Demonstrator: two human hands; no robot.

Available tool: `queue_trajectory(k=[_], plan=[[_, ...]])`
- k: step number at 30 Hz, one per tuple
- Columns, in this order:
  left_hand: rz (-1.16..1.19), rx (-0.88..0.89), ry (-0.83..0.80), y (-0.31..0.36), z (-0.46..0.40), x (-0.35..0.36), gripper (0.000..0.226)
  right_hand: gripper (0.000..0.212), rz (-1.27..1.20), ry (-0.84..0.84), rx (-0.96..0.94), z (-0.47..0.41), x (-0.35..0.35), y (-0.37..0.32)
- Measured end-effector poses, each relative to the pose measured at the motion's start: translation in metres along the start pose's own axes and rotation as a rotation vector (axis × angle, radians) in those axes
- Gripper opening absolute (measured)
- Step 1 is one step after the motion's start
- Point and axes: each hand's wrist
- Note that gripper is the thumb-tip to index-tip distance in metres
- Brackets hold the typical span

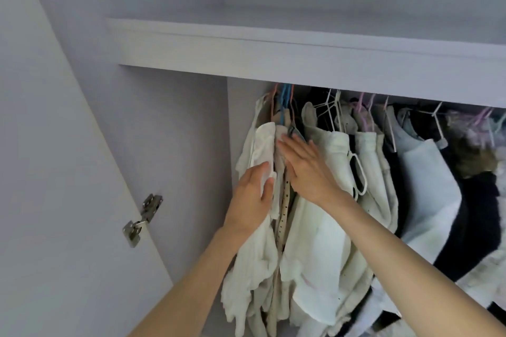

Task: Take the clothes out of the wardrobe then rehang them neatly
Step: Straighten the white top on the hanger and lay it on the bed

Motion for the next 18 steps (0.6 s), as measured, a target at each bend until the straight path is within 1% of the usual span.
queue_trajectory(k=[2,3,4,6,8,10,13,18], plan=[[-0.031,0.005,0.023,-0.004,-0.01,0.007,0.04,0.044,0.032,-0.044,-0.028,-0.008,0.003,0.006],[-0.056,-0.003,0.033,-0.008,-0.013,0.008,0.04,0.048,0.045,-0.05,-0.041,-0.008,0.005,0.01],[-0.087,-0.015,0.035,-0.012,-0.015,0.009,0.04,0.052,0.065,-0.034,-0.067,-0.007,0.008,0.014],[-0.151,-0.032,0.034,-0.019,-0.016,0.006,0.039,0.052,0.13,0.013,-0.116,-0.004,0.015,0.022],[-0.187,-0.06,0.046,-0.024,-0.018,0.001,0.036,0.049,0.157,0.044,-0.117,-0.003,0.022,0.027],[-0.239,-0.088,0.083,-0.027,-0.023,-0.008,0.033,0.048,0.133,0.074,-0.104,-0.002,0.026,0.028],[-0.339,-0.108,0.134,-0.031,-0.037,-0.016,0.029,0.051,0.086,0.087,-0.093,-0.001,0.03,0.029],[-0.458,-0.143,0.141,-0.029,-0.067,-0.013,0.027,0.051,0.092,0.097,-0.077,0.002,0.033,0.033]])
Point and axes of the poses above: each hand's wrist, its own z-axis away from the middle knuckle, its own x-axis out of the palm, y = z × x, and after that the axes turned 14 degrees about x, right-handed
